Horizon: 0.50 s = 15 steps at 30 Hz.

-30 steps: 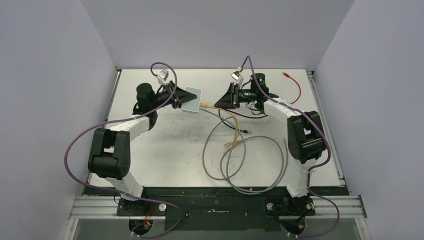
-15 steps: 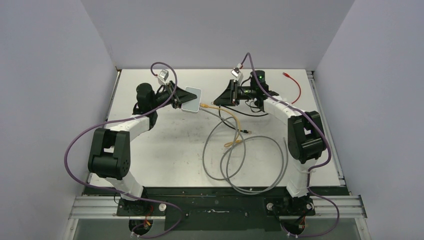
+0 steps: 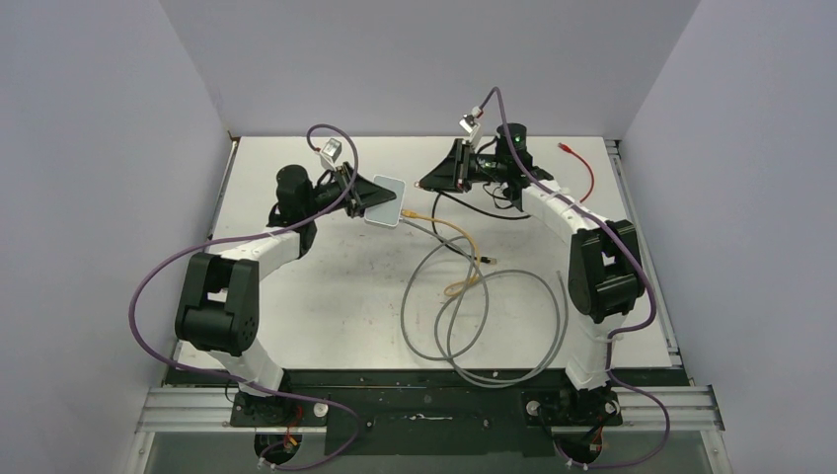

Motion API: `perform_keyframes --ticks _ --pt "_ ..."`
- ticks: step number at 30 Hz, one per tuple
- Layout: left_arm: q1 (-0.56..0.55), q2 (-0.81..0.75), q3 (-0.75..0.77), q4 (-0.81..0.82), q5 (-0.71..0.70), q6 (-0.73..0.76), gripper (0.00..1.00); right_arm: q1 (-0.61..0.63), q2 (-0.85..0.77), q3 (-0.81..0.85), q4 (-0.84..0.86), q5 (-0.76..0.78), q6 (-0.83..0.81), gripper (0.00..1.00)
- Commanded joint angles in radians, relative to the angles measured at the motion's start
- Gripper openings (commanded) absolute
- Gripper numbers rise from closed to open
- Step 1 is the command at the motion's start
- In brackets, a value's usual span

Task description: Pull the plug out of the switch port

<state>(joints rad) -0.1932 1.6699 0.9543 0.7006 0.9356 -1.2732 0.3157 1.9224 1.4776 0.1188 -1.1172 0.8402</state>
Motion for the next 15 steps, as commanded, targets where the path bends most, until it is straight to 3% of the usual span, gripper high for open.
perform_keyframes --ticks 1,15 --pt "-0.005 -0.030 0.010 0.034 0.006 0.005 0.00 -0.002 -0.049 0.082 0.059 0.026 0.019 0.05" --pt "-0.020 0.004 -0.003 0.017 0.026 0.010 0.00 -0.032 -0.096 0.213 0.093 0.075 0.069 0.05"
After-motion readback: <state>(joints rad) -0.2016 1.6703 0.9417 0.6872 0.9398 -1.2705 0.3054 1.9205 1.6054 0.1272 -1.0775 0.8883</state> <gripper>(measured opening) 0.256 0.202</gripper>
